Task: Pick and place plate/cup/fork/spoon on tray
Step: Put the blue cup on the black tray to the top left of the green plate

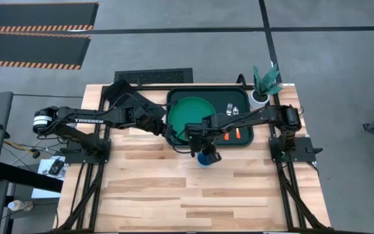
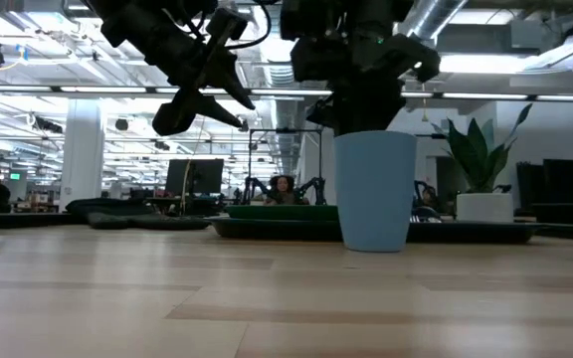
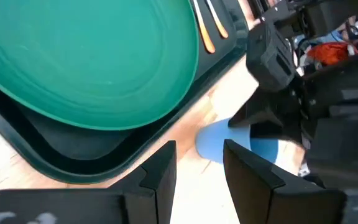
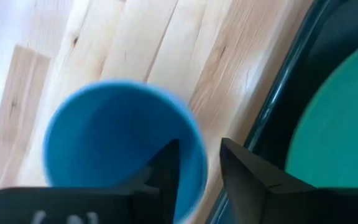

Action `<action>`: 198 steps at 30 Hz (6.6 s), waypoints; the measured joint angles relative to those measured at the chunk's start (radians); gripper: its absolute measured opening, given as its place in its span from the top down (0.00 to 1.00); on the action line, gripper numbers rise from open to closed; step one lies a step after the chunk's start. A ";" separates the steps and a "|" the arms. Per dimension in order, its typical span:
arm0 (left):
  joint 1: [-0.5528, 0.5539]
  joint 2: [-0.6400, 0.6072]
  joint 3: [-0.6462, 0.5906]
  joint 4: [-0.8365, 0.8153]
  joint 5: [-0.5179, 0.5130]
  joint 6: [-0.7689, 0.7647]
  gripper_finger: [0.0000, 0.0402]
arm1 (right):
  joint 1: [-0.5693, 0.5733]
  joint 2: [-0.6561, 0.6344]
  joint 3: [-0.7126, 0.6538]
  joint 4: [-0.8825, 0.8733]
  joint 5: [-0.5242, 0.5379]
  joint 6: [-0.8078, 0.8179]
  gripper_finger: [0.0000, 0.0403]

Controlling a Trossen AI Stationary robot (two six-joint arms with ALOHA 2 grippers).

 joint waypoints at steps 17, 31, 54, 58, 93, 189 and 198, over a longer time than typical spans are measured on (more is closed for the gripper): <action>0.002 0.009 0.017 0.218 0.152 0.062 0.71 | -0.115 -0.358 0.039 -0.287 0.016 0.149 0.43; -0.080 0.436 0.555 -0.229 0.073 0.407 0.71 | -0.263 -0.767 0.037 -0.515 0.209 0.410 0.45; -0.181 0.651 0.835 -0.453 -0.026 0.701 0.62 | -0.253 -1.025 0.037 -0.522 0.210 0.628 0.45; -0.181 0.652 0.835 -0.466 -0.065 0.703 0.55 | -0.253 -1.025 0.037 -0.526 0.210 0.628 0.45; -0.148 0.749 0.992 -0.707 0.045 0.590 1.00 | -0.253 -1.027 0.037 -0.531 0.210 0.617 0.45; 0.509 0.748 0.917 -0.709 -0.210 0.660 1.00 | -0.253 -1.077 0.036 -0.535 0.270 0.695 0.45; 0.509 0.748 0.917 -0.708 -0.192 0.687 0.99 | -0.253 -1.077 0.036 -0.535 0.270 0.695 0.45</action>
